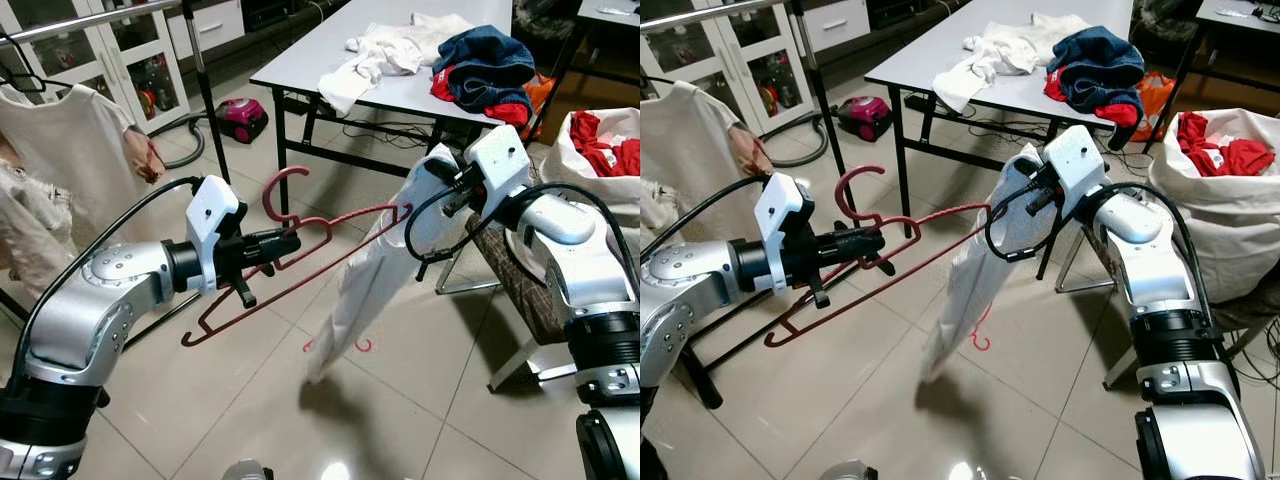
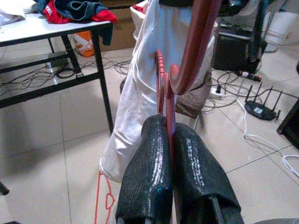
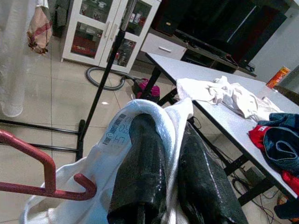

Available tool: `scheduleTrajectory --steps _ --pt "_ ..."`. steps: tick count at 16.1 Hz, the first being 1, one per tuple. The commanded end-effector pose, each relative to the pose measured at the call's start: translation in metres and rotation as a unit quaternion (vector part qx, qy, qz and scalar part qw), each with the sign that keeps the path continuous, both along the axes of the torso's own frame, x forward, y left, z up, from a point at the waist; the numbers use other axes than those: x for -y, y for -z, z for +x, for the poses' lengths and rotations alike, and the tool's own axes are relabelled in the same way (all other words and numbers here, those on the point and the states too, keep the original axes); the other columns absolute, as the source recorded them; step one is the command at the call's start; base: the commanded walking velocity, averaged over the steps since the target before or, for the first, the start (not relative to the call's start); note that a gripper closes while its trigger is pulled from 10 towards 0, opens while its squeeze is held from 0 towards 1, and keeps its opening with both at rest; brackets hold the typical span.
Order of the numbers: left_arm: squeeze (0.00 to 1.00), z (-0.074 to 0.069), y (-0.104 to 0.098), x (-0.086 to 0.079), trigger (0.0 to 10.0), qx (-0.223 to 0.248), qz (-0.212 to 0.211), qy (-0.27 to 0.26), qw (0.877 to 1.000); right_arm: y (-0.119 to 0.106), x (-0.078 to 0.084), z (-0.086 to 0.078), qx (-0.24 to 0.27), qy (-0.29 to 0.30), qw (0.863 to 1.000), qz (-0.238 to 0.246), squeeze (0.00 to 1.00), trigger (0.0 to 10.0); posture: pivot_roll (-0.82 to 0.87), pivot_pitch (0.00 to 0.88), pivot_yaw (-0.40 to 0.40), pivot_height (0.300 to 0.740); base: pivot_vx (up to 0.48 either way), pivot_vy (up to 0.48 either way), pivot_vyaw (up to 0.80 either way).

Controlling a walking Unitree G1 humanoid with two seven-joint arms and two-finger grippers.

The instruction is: Hang hanger

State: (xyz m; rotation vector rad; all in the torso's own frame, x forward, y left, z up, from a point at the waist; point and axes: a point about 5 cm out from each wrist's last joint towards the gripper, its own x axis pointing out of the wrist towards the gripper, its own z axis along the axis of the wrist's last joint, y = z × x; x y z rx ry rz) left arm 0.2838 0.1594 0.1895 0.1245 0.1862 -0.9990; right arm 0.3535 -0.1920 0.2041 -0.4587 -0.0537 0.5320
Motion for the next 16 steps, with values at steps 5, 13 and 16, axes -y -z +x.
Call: scheduleTrajectory --steps 5,13,16 --pt "0.00 0.003 -0.005 -0.007 10.0 0.013 0.013 -0.013 1.000 0.000 0.009 -0.002 -0.005 0.010 1.000 -0.003 0.00 10.0 -0.02 0.000 0.017 0.740 0.000 0.000 0.00" --pt "0.00 0.002 0.009 0.001 10.0 -0.005 0.027 -0.015 0.999 -0.006 -0.003 -0.007 -0.001 -0.017 1.000 -0.001 0.00 10.0 -0.02 0.000 0.017 0.740 0.000 0.000 0.00" --pt "0.00 0.006 0.016 0.006 10.0 -0.021 0.035 -0.038 0.998 -0.007 -0.009 -0.013 -0.005 -0.045 0.999 -0.004 0.00 10.0 -0.03 0.000 0.020 0.740 0.000 0.000 0.00"
